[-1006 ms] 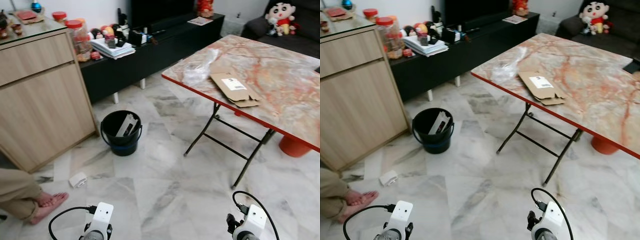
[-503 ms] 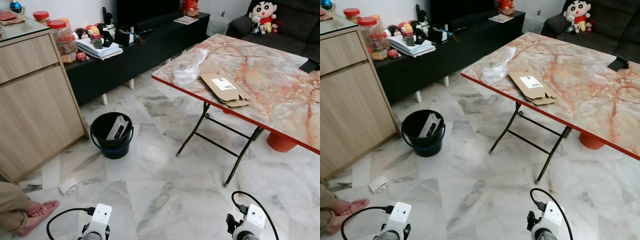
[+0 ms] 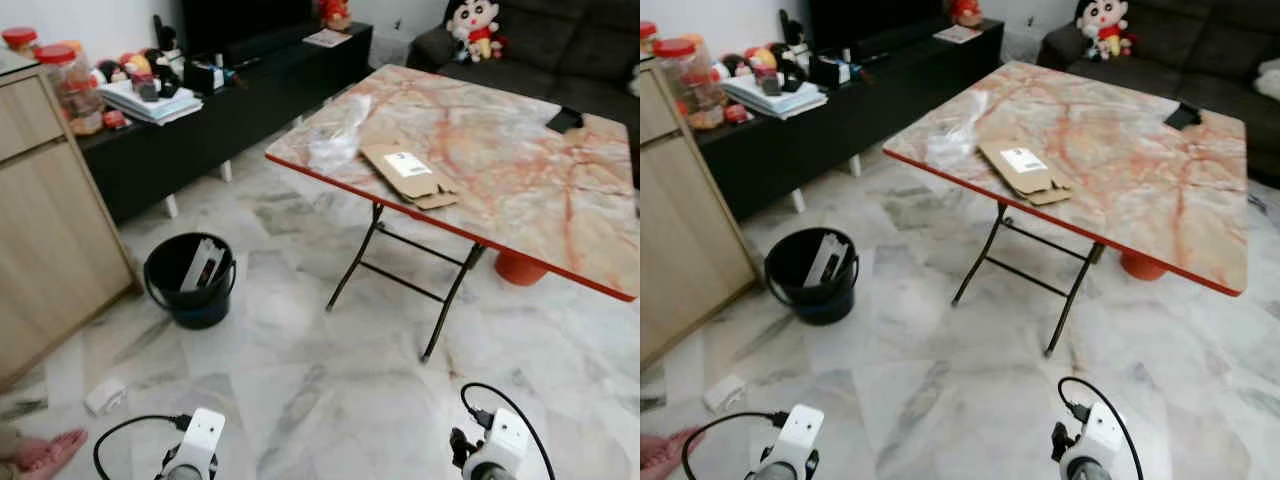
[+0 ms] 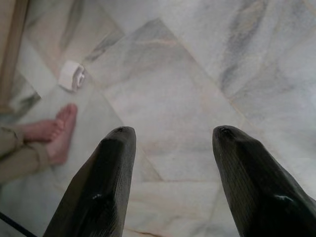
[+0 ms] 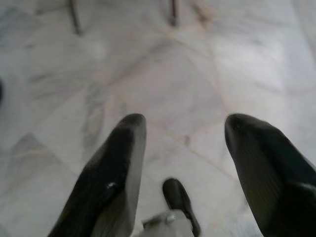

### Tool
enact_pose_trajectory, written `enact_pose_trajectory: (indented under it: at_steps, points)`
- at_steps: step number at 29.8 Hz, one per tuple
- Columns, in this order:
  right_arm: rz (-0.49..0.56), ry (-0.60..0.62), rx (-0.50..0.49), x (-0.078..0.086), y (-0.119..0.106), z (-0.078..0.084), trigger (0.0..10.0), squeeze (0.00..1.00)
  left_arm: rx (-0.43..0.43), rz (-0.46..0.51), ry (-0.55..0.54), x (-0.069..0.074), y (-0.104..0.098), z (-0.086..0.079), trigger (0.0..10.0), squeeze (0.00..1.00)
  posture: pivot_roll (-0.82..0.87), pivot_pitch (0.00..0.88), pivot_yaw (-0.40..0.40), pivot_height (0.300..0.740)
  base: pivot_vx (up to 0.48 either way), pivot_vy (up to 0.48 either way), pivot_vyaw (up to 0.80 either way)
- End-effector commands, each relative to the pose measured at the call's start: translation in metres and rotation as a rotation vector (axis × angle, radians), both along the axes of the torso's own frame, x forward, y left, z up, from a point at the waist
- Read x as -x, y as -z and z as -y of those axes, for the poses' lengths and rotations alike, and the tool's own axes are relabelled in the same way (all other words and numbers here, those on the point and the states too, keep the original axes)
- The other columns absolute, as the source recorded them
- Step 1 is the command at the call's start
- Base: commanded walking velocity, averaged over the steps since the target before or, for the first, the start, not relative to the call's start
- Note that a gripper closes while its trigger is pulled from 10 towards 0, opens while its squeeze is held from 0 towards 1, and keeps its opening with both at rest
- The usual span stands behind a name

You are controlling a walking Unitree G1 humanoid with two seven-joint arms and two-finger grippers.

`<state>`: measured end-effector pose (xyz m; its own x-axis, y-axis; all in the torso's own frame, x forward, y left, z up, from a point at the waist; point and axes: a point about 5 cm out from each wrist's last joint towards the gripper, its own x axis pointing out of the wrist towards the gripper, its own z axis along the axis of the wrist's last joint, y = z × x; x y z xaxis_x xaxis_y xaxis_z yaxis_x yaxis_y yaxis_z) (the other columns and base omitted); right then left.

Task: Picking trash to rubbish bin

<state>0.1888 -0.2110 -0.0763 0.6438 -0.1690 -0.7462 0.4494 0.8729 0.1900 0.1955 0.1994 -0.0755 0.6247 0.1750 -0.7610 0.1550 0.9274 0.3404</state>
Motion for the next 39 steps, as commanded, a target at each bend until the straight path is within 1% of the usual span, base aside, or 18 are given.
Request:
enact_pose_trajectory:
  at_steps: [1,10,24,29,36,39]
  points:
    - [-0.005,0.009,0.018,0.002,0.0,0.007,10.0,0.0,0.014,-0.007,0.006,0.0,0.001,0.007,10.0,0.0,0.19,0.0,-0.058,0.74,0.0,0.0,-0.77]
    - [-0.006,0.01,0.015,0.003,0.0,0.006,10.0,0.0,0.015,0.0,0.009,-0.002,0.0,0.007,10.0,0.0,0.19,0.0,-0.055,0.74,0.0,0.0,-0.77]
    - [0.001,0.009,0.01,0.002,0.0,0.005,10.0,0.0,0.018,-0.003,0.007,-0.001,0.001,0.007,10.0,0.0,0.19,0.0,-0.053,0.74,0.0,0.0,-0.77]
    - [0.01,0.016,0.009,0.001,-0.001,0.005,10.0,0.0,0.019,-0.005,0.008,-0.001,0.001,0.007,10.0,0.0,0.19,0.0,-0.053,0.74,0.0,0.0,0.0]
    - [0.051,0.023,0.012,-0.009,-0.007,0.007,10.0,0.0,0.025,0.005,0.006,-0.002,0.0,0.008,10.0,0.0,0.2,0.0,-0.05,0.74,0.0,0.0,0.0]
    - [0.079,0.018,0.026,-0.016,-0.011,0.009,10.0,0.0,0.025,0.032,0.003,-0.007,-0.003,0.007,10.0,0.0,0.2,0.0,-0.051,0.74,0.0,0.0,0.0]
